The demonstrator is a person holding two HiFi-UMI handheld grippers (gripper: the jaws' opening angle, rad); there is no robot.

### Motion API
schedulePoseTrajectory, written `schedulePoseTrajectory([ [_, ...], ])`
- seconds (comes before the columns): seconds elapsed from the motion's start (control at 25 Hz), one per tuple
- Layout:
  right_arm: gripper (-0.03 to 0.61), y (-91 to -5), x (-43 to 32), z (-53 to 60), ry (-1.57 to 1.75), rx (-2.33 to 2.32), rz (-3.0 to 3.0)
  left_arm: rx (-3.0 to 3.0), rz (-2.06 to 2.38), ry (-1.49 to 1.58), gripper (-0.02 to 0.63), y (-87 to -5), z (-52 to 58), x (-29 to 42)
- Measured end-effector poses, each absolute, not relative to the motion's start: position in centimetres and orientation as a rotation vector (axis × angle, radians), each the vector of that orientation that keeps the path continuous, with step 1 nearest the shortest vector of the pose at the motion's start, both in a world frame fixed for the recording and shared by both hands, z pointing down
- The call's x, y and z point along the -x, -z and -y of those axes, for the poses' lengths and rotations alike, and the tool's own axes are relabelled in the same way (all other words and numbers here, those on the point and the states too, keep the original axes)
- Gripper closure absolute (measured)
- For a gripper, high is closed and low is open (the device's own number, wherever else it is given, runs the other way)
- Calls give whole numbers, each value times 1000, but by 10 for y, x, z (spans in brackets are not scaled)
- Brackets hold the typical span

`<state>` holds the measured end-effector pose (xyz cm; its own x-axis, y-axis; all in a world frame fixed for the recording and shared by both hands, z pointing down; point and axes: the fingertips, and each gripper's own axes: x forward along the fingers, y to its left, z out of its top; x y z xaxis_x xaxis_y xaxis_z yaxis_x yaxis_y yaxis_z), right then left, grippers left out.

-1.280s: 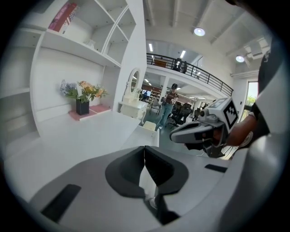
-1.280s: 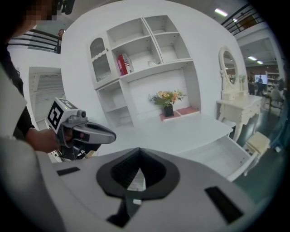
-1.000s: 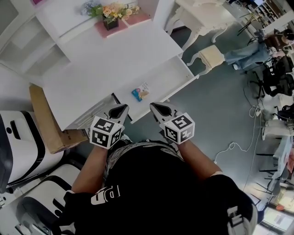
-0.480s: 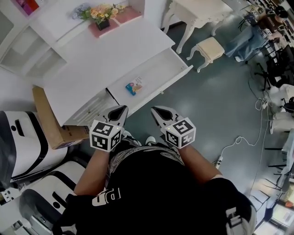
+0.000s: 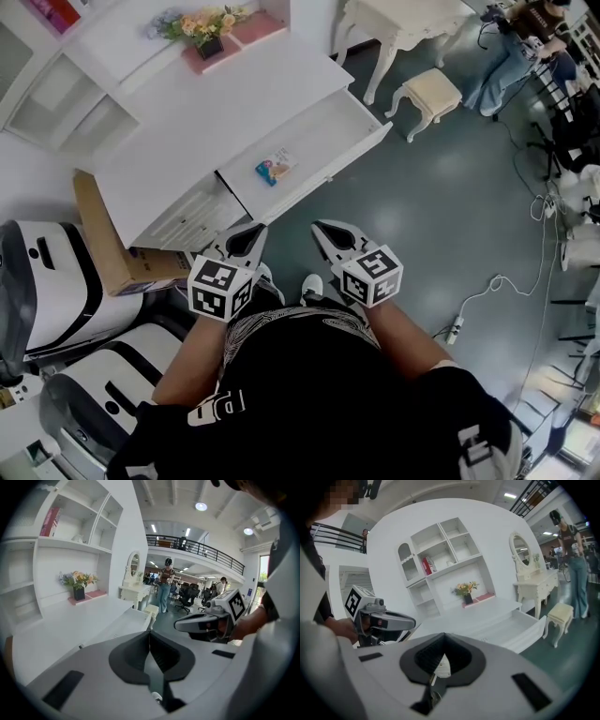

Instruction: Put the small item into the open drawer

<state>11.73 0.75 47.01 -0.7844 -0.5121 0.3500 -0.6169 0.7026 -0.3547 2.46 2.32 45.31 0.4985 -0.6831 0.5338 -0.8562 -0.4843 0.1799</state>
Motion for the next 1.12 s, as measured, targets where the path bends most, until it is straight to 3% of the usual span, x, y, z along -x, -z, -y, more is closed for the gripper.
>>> schedulePoseTrajectory([
  [1.12,571,-450,5,-42,-646,-1128,2602,-2474,1057,-577,598,-451,-28,95],
])
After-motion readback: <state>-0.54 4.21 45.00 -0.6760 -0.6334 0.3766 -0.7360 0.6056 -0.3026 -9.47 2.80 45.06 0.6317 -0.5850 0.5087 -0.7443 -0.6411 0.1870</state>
